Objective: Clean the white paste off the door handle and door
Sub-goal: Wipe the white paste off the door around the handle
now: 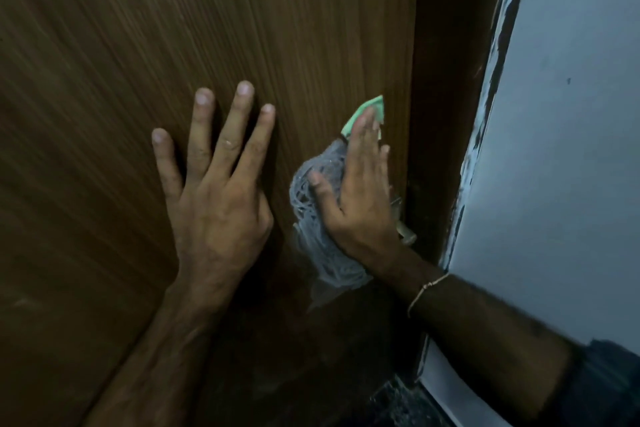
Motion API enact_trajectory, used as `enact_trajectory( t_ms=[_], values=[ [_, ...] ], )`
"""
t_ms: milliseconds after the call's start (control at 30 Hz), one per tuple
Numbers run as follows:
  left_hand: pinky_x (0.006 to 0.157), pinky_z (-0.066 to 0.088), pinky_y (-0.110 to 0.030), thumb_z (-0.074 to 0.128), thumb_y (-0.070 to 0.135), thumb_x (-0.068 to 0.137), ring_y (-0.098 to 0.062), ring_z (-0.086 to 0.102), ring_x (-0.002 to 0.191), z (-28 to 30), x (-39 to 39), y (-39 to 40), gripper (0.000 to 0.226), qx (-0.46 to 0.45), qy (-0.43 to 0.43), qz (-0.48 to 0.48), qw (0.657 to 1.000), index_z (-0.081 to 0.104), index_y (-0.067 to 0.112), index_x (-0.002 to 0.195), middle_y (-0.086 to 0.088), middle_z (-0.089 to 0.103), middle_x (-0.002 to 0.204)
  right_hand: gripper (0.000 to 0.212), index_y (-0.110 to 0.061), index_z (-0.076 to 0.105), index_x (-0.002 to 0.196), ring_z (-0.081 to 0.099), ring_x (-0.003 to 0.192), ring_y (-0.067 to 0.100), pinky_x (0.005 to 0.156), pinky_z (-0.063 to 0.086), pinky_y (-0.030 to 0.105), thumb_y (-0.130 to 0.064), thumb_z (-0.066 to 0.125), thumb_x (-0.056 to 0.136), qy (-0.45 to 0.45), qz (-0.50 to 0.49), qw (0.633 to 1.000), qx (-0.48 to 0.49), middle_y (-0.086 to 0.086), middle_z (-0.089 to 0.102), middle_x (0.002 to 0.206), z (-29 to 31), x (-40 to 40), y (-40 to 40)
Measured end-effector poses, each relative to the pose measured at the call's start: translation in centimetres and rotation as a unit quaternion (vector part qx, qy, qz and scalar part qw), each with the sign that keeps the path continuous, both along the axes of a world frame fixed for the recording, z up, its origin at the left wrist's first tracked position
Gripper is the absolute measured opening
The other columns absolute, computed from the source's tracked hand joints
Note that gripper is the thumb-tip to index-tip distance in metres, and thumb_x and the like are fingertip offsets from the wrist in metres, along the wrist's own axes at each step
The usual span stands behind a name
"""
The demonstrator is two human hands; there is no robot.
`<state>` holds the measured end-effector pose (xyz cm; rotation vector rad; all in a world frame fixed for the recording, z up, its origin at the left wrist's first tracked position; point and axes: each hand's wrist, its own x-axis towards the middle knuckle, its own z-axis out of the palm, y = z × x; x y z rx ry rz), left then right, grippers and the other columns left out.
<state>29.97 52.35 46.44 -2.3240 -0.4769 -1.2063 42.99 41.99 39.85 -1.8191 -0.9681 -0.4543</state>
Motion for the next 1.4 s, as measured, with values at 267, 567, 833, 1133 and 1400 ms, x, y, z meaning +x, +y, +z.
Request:
enact_trajectory(
  t_ms=[267, 567, 833, 1133, 1400],
  values=[
    [0.121, -0.009, -0.051, 0.053, 0.014, 0.094, -0.019, -0.001, 0.156, -0.2, -0.2, 0.0, 0.073, 0.004, 0.000, 0.008, 1.000, 0.025, 0.028, 0.159, 0.008, 0.013, 0.169, 0.087, -0.005, -0.008, 0.155, -0.015, 0.152, 0.022, 0.121, -0.009, 0.055, -0.059, 0.026, 0.096, -0.004, -0.023, 0.998, -0.050, 0.011, -0.016, 0.164, 0.8, -0.4, 0.3],
    [0.121, -0.010, -0.052, 0.045, 0.020, 0.097, -0.020, 0.001, 0.157, -0.7, -0.2, 0.1, 0.068, 0.007, -0.005, 0.018, 1.000, 0.022, 0.028, 0.160, 0.008, 0.012, 0.169, 0.087, -0.002, 0.000, 0.155, -0.009, 0.153, 0.024, 0.122, -0.003, 0.056, -0.060, 0.027, 0.097, -0.077, -0.028, 0.995, -0.058, 0.015, -0.008, 0.165, 0.2, -1.5, 0.8],
    [0.120, -0.009, -0.054, 0.044, 0.022, 0.096, -0.019, -0.001, 0.157, -1.1, -0.8, 0.4, 0.070, -0.001, 0.003, 0.025, 1.000, 0.019, 0.026, 0.161, 0.008, 0.009, 0.169, 0.086, -0.002, 0.002, 0.156, -0.006, 0.153, 0.024, 0.121, 0.001, 0.060, -0.060, 0.030, 0.098, -0.090, -0.050, 0.993, -0.049, 0.015, -0.005, 0.165, 0.3, -1.3, 1.3],
    [0.120, -0.006, -0.057, 0.039, 0.025, 0.097, -0.018, -0.003, 0.156, -1.5, -1.6, 0.1, 0.068, -0.013, 0.008, 0.034, 0.999, 0.019, 0.026, 0.161, 0.005, 0.010, 0.169, 0.085, -0.004, 0.007, 0.156, -0.001, 0.153, 0.025, 0.121, 0.004, 0.058, -0.058, 0.037, 0.098, -0.145, -0.038, 0.986, -0.069, 0.013, 0.000, 0.165, -0.8, -2.9, 1.6],
    [0.120, -0.007, -0.056, 0.038, 0.026, 0.098, -0.016, -0.005, 0.156, -1.5, -2.0, -0.1, 0.066, -0.024, 0.008, 0.036, 0.999, 0.020, 0.026, 0.161, 0.005, 0.010, 0.169, 0.083, -0.002, 0.011, 0.155, 0.003, 0.153, 0.026, 0.122, 0.004, 0.057, -0.057, 0.034, 0.099, -0.150, -0.066, 0.985, -0.057, 0.016, 0.004, 0.165, -0.2, -2.7, 1.8]
  ],
)
